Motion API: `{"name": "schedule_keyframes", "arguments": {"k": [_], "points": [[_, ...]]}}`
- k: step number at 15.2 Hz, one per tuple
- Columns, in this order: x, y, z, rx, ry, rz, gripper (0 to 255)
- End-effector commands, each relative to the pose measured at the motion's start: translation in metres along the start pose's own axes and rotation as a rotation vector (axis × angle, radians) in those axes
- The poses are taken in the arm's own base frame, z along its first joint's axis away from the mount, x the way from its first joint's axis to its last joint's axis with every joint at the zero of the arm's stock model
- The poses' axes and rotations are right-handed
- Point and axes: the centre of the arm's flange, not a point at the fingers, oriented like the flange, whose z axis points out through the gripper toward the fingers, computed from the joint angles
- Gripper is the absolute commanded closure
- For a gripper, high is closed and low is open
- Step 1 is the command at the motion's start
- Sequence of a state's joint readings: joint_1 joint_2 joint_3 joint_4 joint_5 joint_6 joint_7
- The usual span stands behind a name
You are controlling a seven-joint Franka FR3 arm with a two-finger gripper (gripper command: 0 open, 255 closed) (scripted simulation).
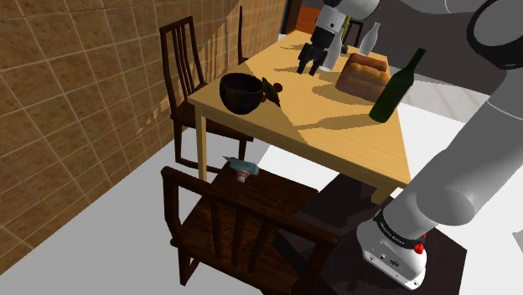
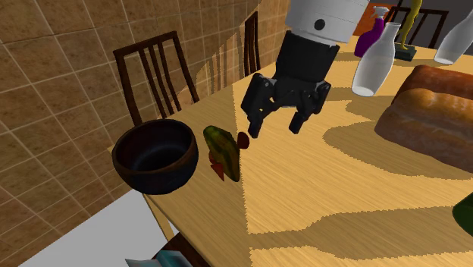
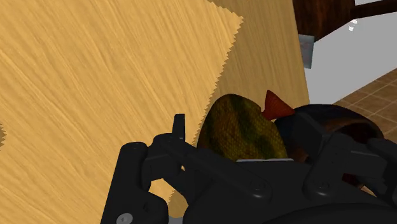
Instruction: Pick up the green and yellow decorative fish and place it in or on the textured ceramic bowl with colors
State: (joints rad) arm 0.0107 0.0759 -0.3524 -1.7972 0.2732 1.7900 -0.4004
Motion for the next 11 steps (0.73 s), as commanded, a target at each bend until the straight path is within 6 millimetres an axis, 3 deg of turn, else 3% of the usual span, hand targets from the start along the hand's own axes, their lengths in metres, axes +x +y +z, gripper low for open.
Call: {"name": "schedule_keyframes", "arguments": {"k": [1, 8, 11], "points": [[0.023, 0.012, 0.014, 0.033, -0.005, 0.003, 0], [0.1, 0.057, 0.061, 0.142, -0.023, 0.018, 0], [0.109, 0.06, 0.077, 0.154, -0.025, 0.019, 0]]}}
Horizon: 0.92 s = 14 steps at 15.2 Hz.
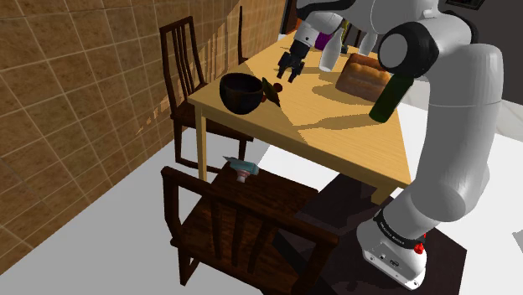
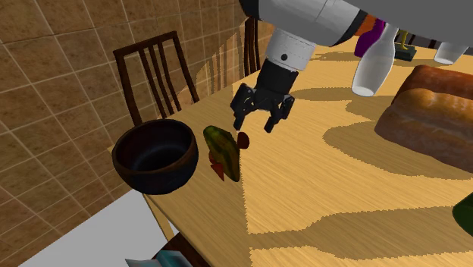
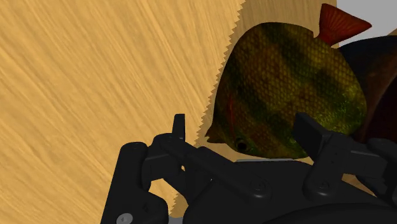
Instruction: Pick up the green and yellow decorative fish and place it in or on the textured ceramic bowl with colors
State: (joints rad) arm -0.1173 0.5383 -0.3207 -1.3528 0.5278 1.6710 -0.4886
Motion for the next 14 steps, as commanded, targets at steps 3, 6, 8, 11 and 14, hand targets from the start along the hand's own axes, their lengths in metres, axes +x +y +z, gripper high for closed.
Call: {"name": "schedule_keyframes", "arguments": {"k": [3, 6, 8, 11, 14], "points": [[0.002, 0.003, 0.021, 0.004, 0.0, 0.0, 0], [0.002, 0.003, 0.035, 0.004, 0.0, 0.0, 0], [0.002, 0.003, 0.035, 0.004, 0.0, 0.0, 0], [0.002, 0.003, 0.035, 0.004, 0.0, 0.0, 0], [0.002, 0.003, 0.035, 0.004, 0.0, 0.0, 255]]}}
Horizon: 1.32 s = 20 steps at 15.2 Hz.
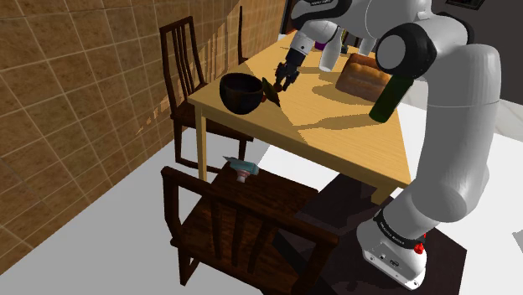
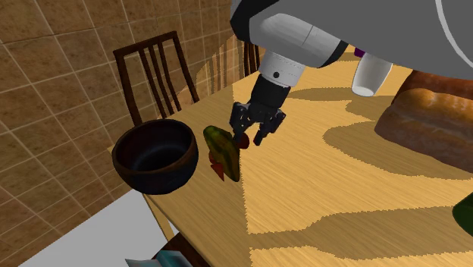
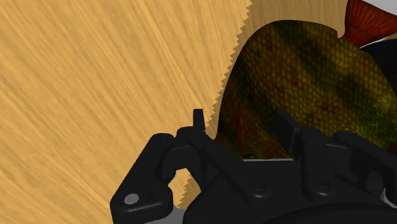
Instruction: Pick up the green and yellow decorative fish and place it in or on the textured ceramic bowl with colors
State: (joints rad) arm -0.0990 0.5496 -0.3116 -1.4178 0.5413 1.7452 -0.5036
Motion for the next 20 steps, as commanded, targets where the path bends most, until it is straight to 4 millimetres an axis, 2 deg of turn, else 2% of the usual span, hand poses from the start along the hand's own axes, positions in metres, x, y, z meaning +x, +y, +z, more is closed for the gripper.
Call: {"name": "schedule_keyframes", "arguments": {"k": [1, 9, 20], "points": [[0.0, 0.0, 0.0, 0.0, 0.0, 0.0, 255], [0.0, 0.0, 0.0, 0.0, 0.0, 0.0, 255], [-0.001, -0.023, -0.053, 0.0, 0.0, 0.0, 255]]}}
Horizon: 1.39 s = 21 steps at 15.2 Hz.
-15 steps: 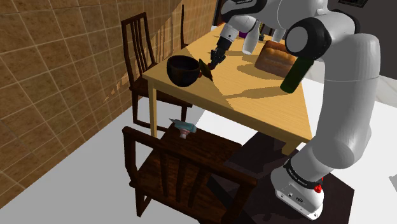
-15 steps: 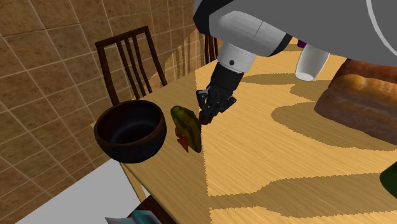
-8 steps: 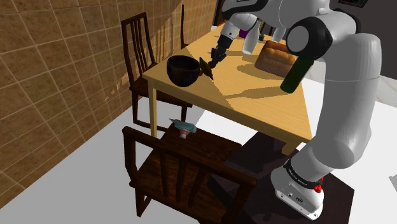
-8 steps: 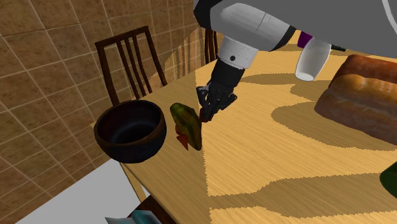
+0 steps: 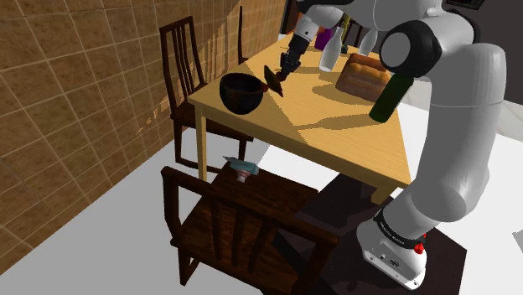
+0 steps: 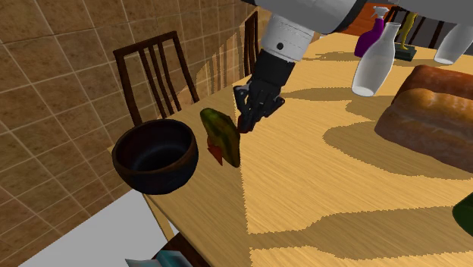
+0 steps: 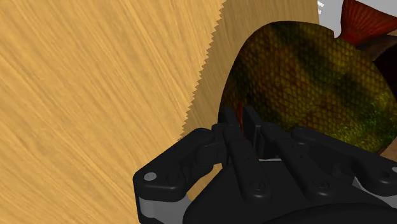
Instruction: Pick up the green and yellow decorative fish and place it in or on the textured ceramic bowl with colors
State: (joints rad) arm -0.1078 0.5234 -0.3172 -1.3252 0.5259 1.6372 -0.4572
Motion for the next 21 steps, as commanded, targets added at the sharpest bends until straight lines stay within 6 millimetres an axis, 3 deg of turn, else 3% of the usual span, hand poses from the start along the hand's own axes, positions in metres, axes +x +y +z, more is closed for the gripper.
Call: {"name": "schedule_keyframes", "arguments": {"k": [1, 21], "points": [[0.0, -0.004, -0.009, 0.0, 0.0, 0.0, 255], [-0.002, -0.045, -0.106, 0.0, 0.0, 0.0, 255]]}}
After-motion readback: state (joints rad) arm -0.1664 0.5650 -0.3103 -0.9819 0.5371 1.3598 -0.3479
